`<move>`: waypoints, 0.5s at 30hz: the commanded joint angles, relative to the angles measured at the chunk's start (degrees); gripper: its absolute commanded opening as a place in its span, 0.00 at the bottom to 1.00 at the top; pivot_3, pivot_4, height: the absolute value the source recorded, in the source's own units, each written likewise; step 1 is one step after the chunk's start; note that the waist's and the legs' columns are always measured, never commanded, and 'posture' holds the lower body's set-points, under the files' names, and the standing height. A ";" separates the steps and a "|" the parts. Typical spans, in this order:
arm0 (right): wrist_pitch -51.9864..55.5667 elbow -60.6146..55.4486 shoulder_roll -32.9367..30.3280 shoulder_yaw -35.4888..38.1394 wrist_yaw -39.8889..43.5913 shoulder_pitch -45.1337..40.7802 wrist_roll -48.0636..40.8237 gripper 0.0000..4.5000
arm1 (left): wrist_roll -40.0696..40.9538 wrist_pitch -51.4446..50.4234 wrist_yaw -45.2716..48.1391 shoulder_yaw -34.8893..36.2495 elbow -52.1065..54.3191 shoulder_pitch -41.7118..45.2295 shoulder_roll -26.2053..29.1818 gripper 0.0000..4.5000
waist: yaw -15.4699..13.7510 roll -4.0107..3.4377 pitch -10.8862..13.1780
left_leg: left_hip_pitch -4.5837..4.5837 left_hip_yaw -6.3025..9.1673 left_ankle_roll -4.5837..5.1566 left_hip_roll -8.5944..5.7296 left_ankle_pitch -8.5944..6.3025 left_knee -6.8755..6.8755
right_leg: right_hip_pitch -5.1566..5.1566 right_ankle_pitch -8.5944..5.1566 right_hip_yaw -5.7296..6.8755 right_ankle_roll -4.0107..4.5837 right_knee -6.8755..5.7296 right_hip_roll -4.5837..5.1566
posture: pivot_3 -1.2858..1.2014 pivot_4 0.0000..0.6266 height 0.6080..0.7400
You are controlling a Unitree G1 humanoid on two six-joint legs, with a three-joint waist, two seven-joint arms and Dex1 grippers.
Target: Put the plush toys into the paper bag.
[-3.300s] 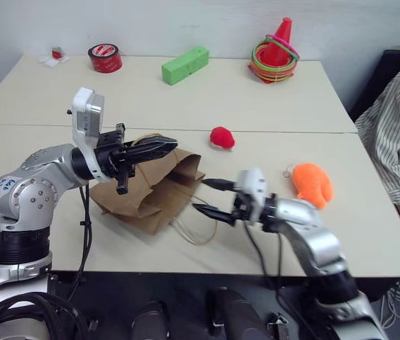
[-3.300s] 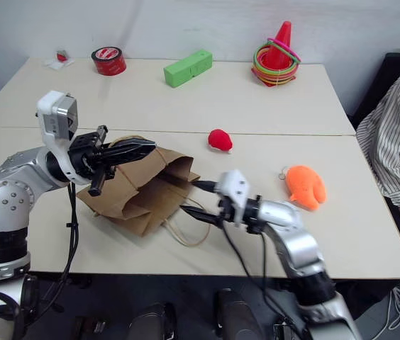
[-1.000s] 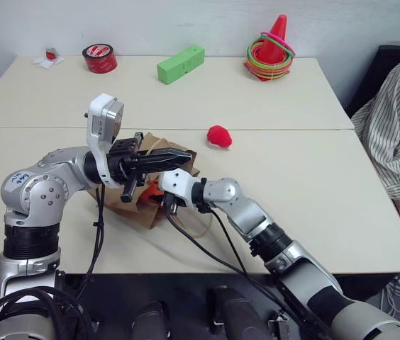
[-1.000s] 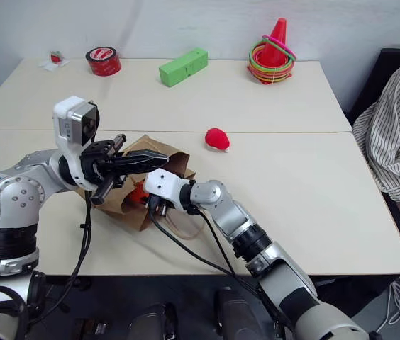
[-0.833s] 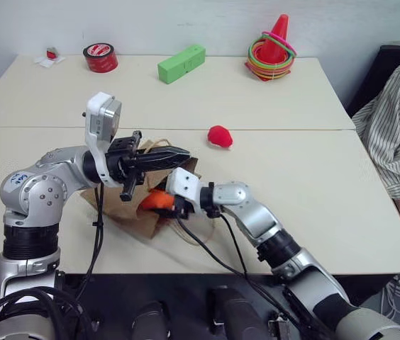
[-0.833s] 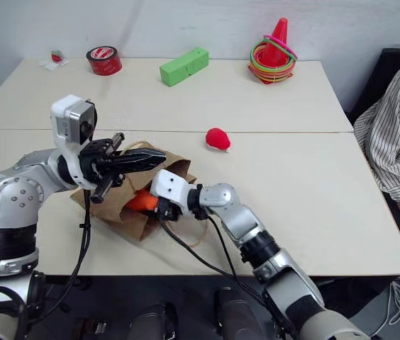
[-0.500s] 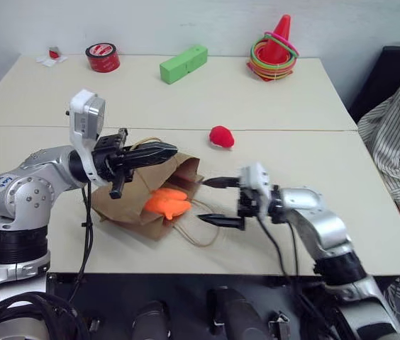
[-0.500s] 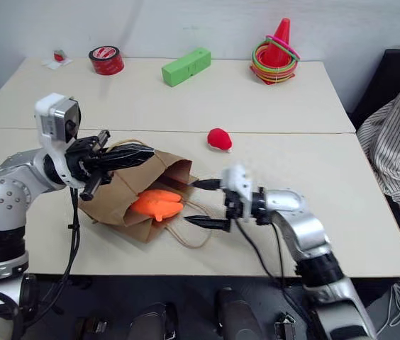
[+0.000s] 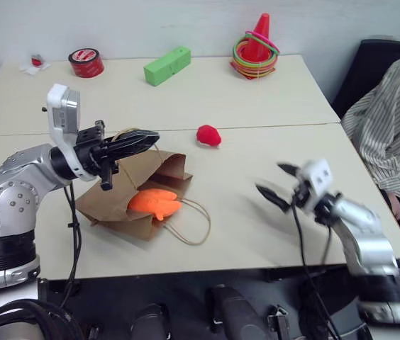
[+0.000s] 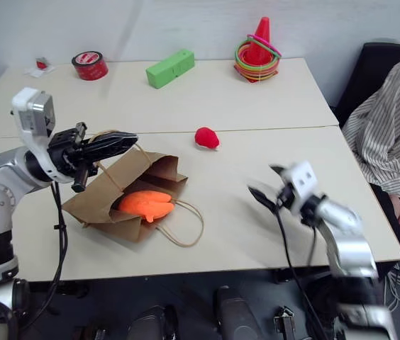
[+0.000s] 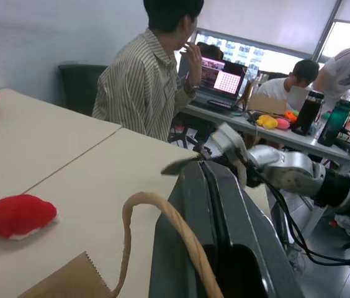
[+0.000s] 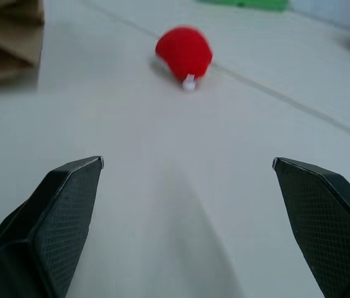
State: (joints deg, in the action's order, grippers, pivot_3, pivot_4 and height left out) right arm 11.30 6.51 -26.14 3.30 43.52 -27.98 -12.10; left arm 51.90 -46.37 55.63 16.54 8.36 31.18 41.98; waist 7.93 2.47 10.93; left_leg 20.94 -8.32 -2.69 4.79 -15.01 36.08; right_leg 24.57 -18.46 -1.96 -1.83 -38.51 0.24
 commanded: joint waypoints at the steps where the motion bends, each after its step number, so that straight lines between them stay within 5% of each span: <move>1: 1.53 13.98 4.02 -4.66 -1.37 -14.67 3.34 0.99 | -1.76 2.41 0.98 -0.06 1.08 0.09 1.43 0.00 | 0.04 0.02 0.04 | 0.02 0.03 -0.02 0.01 0.00 0.00 | 0.03 0.01 0.02 0.03 -0.06 -0.03 | 0.52 0.24 1.00; 8: -2.16 49.14 12.38 -8.76 -6.30 -37.76 10.63 0.99 | -1.99 3.43 -0.51 0.61 2.47 -0.13 1.72 0.00 | -0.24 0.01 0.04 | 0.57 0.00 0.03 0.16 -0.13 -0.05 | 0.58 -0.11 0.02 0.03 -0.01 0.07 | 0.52 0.24 1.00; 11: -5.35 58.29 13.96 -9.16 -10.43 -41.71 13.43 0.86 | -1.40 3.31 -1.38 1.77 3.54 -1.24 1.99 0.00 | -0.13 0.02 0.04 | 0.71 -0.14 0.16 0.15 -0.26 -0.03 | 0.73 -0.13 0.00 0.00 0.07 0.19 | 0.52 0.24 1.00; 15: -8.89 63.20 15.59 -7.35 -12.00 -44.01 13.25 0.55 | -0.99 3.08 -1.68 2.42 4.98 -2.64 2.33 0.00 | -0.03 0.00 0.05 | 0.87 -0.16 0.21 0.13 -0.30 0.05 | 0.87 -0.12 0.00 -0.03 0.05 0.22 | 0.52 0.24 1.00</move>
State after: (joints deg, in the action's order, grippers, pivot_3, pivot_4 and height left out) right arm 4.93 69.49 -10.90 -5.71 32.56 -69.31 1.14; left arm 49.91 -43.84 54.25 17.21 10.83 28.47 43.57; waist 7.89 2.47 10.97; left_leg 21.81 -8.48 -2.48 4.91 -15.30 36.18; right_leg 25.44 -18.58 -1.96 -1.86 -38.52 0.46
